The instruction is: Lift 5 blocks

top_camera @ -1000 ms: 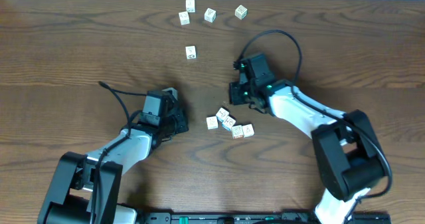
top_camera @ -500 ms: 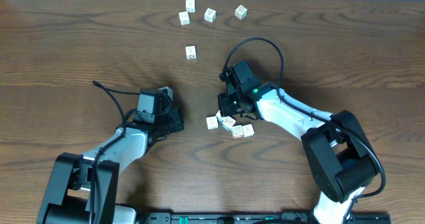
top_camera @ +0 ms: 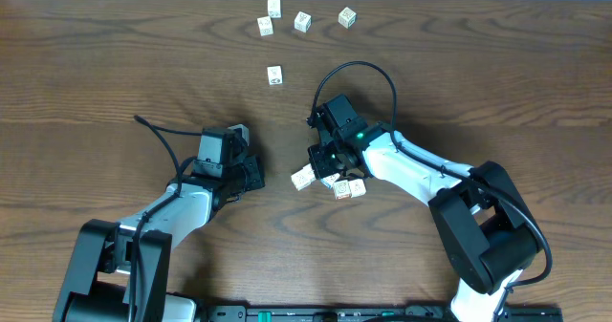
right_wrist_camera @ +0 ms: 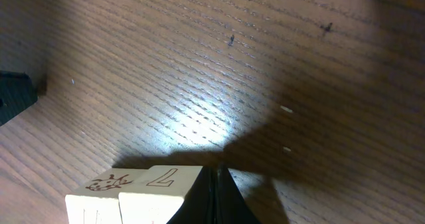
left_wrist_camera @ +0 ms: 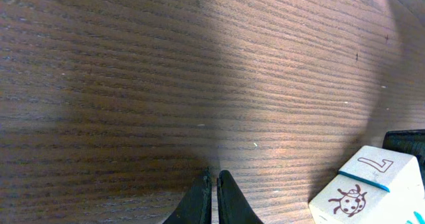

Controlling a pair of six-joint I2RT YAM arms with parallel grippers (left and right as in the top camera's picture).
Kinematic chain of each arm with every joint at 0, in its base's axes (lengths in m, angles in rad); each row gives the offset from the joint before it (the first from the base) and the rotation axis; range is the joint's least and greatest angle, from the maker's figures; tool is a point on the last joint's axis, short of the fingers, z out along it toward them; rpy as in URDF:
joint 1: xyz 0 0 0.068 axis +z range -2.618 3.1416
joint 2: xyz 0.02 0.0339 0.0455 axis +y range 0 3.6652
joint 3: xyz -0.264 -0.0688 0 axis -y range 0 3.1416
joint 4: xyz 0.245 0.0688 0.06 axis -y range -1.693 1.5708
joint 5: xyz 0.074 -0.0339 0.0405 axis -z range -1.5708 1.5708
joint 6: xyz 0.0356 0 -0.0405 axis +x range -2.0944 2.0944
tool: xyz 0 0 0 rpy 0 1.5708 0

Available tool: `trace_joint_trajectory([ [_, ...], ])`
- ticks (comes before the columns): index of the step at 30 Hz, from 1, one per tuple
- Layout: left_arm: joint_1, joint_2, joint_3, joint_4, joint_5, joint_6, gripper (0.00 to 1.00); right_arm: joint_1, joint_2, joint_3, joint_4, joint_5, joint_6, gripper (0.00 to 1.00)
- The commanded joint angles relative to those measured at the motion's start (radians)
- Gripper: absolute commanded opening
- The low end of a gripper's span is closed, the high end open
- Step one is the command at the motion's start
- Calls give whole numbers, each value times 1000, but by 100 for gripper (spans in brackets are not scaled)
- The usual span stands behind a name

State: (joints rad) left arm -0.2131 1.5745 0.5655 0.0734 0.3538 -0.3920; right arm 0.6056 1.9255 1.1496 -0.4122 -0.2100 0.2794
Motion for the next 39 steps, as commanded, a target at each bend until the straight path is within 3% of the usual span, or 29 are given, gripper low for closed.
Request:
trace_joint_trajectory([
  [1, 8, 10, -3, -21, -33, 18, 7, 8, 12, 14, -3, 11, -15, 1],
  [14, 8, 10, -3, -28, -32, 18, 7, 20, 12, 14, -59, 19, -15, 1],
  [20, 8, 10, -3, -28, -32, 18, 7, 16, 12, 15, 2, 116, -34, 1],
  [39, 8, 10, -3, -28, -33, 18, 7, 20, 12, 90, 69, 61, -108, 1],
])
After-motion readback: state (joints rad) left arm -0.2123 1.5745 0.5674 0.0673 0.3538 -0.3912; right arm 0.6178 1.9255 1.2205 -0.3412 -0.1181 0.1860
